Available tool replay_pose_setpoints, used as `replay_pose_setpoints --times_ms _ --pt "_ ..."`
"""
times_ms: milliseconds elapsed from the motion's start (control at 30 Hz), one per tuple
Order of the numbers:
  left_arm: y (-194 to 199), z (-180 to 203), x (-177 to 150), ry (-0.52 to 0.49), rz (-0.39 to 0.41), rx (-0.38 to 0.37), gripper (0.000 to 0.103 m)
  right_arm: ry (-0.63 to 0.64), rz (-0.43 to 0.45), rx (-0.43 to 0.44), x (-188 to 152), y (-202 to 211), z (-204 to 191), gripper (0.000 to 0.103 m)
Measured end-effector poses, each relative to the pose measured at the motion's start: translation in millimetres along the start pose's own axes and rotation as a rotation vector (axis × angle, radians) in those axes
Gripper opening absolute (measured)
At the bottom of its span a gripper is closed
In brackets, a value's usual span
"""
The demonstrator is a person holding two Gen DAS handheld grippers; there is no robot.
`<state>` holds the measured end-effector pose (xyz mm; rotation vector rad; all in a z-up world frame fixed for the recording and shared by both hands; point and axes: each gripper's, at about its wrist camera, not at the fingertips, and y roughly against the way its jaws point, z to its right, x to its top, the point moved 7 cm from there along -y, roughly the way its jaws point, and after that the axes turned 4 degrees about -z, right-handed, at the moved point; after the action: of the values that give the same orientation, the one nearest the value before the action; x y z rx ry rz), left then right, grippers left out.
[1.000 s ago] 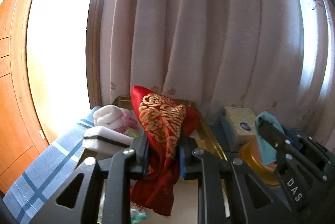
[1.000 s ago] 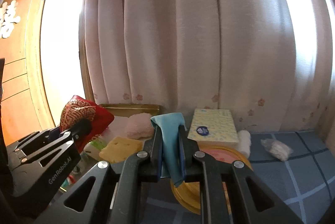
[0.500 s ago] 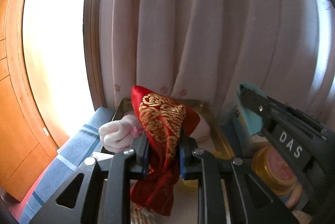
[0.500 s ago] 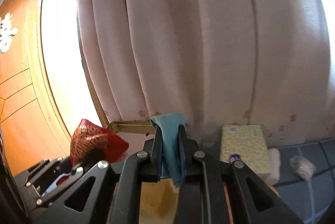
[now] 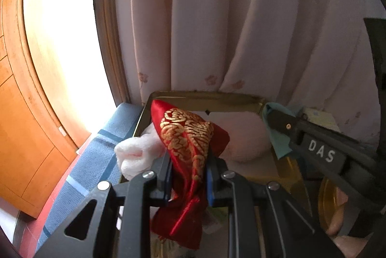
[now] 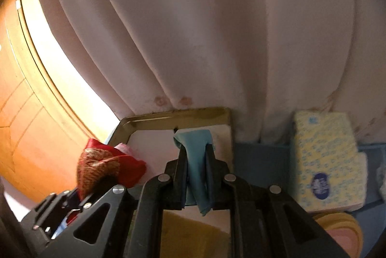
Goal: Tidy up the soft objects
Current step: 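Open both tools to drop the red pouch and teal cloth into the tray, then move both tools from the tray toward the plastic bag and white roll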
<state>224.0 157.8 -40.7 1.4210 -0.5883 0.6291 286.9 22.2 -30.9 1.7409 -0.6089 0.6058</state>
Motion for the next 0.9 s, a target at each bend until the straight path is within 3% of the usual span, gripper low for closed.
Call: replay_pose_setpoints --times_ms 67,133,167,200,233,267,333,367,433,533,600,700,833,900 --pt "-5.0 4.2 0.1 -0.008 -0.006 0.012 0.023 0.000 -0.016 0.008 2.8 -3.3 -1.0 0.015" --pt "-5.9 5.7 1.0 -0.016 -0.002 0.009 0.032 0.020 -0.027 0.028 4.4 -5.2 -6.4 0.015" --pt "-9.4 4.1 2.0 -0.020 0.000 0.010 0.052 0.036 -0.038 0.038 3.4 -6.5 -11.5 0.023" --pt "-7.8 6.1 3.1 -0.028 0.005 0.011 0.078 0.041 -0.044 0.049 0.4 -8.3 -13.4 0.032" --pt "-2.6 7.9 3.7 -0.039 0.021 0.008 0.089 0.041 -0.052 0.077 -1.2 -9.0 -16.3 0.059" --pt "1.6 7.5 5.4 -0.047 0.044 0.020 0.103 0.032 -0.068 0.118 -3.1 -9.9 -18.2 0.072" --pt "14.3 5.7 9.3 -0.069 0.131 0.108 0.103 -0.012 -0.086 0.211 -5.2 -6.0 -21.0 0.073" --pt "13.7 2.9 10.4 -0.081 0.160 0.142 0.103 -0.031 -0.053 0.238 -3.1 1.9 -19.7 0.073" --pt "21.2 1.4 9.9 -0.096 0.197 0.207 0.103 -0.046 0.013 0.229 0.9 18.4 -16.1 0.073" --pt "33.5 -1.2 4.2 -0.060 0.238 0.194 0.103 -0.072 0.138 0.223 2.9 51.1 -4.8 0.073" --pt "42.2 -0.1 -4.6 -0.009 0.259 0.136 0.103 -0.084 0.213 0.208 -2.1 72.1 5.4 0.073" --pt "51.6 4.2 -19.0 0.050 0.299 0.078 0.103 -0.066 0.296 0.122 -20.4 95.0 18.3 0.073" --pt "56.4 23.5 -30.6 0.032 0.360 0.099 0.103 -0.075 0.486 -0.075 -49.4 131.3 42.8 0.085" --pt "56.1 33.0 -35.2 0.011 0.371 0.095 0.103 -0.076 0.540 -0.153 -56.3 145.2 54.0 0.085"
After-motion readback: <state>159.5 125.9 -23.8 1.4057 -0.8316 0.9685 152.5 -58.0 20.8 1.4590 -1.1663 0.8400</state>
